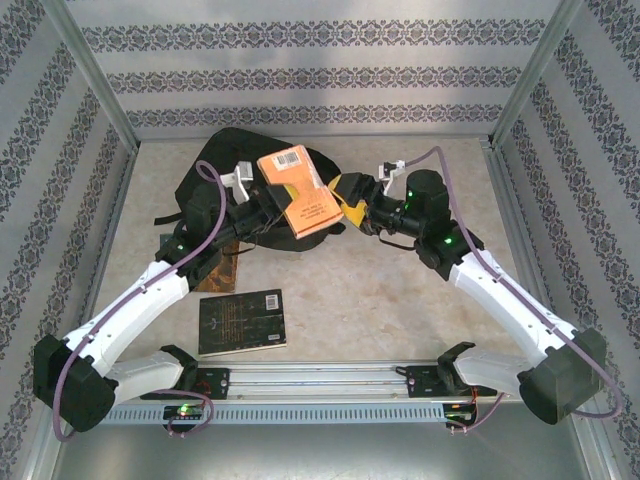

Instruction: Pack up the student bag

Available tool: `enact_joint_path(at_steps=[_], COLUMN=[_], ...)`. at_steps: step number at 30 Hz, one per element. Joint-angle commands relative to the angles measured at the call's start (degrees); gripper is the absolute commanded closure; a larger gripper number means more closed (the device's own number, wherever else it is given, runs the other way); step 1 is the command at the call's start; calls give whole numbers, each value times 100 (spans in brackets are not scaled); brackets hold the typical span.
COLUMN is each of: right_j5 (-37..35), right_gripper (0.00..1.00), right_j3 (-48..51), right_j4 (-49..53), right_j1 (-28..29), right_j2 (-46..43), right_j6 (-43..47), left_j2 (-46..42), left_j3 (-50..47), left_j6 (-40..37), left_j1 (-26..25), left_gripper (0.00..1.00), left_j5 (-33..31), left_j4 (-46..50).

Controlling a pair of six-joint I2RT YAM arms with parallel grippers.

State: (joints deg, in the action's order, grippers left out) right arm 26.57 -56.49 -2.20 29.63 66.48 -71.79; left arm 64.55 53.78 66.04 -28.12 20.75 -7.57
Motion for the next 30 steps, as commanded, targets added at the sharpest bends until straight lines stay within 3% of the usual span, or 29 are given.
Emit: enact_joint_path(at_steps=[1, 11, 16, 22, 30], right_j5=[-960, -1316, -1435, -1499, -1764], right_gripper=[8, 7, 12, 30, 75], right_j3=[108, 41, -23, -336, -376], right_j4=[-974, -1868, -2451, -3215, -2883], right_j1=[257, 740, 910, 1022, 1042], right_j2=[-62, 618, 974, 1395, 1281], right_j6=[-678, -1568, -1728, -1582, -1166], left_j2=[-90, 31, 28, 30, 99], left_j3=[360, 379, 370, 289, 150], left_j6=[377, 814, 954, 1098, 1255], left_j1=[7, 2, 7, -3, -37], left_gripper=[100, 100, 100, 100, 99], left_j5=[-758, -969, -901, -909, -888], left_j4=[-1076, -1444, -1440, -1407, -1253])
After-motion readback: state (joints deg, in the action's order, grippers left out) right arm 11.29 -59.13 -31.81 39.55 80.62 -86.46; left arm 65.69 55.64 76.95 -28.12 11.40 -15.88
